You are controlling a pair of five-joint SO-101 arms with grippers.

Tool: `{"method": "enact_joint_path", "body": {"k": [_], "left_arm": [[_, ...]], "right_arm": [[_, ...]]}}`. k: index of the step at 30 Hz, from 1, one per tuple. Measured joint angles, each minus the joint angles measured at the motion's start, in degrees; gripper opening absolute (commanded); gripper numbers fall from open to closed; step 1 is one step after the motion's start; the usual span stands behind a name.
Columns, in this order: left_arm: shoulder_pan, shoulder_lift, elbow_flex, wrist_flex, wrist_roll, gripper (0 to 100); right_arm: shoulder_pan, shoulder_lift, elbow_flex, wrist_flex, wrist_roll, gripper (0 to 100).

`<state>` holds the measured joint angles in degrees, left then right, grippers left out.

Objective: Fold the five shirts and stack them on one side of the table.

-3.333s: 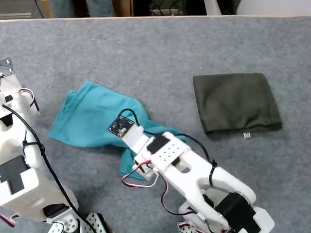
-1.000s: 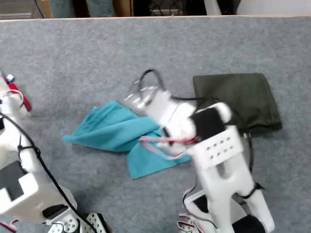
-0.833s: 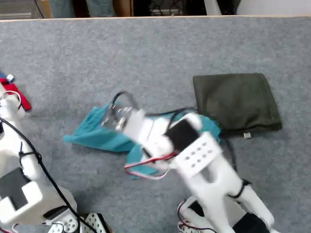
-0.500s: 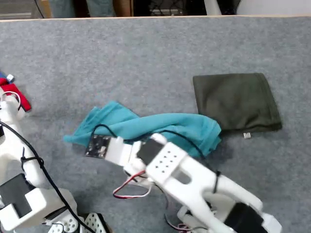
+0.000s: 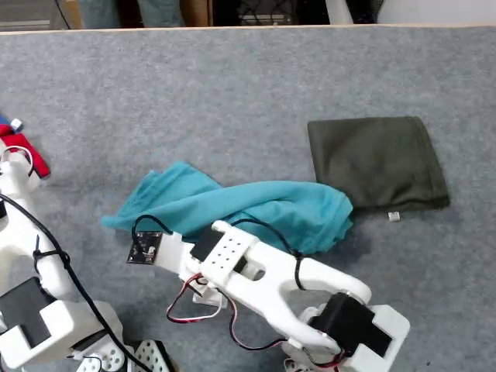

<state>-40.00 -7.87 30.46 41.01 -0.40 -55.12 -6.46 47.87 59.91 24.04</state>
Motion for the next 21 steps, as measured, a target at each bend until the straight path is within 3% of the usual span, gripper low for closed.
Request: {"method": "enact_joint_path", "body": {"k": [21], "left_arm": [[0.0, 0.0, 2.7, -4.2, 0.1, 3]], "right_arm": [[-0.6, 10.4, -6.9, 2.5, 0.0, 21.0]]}}
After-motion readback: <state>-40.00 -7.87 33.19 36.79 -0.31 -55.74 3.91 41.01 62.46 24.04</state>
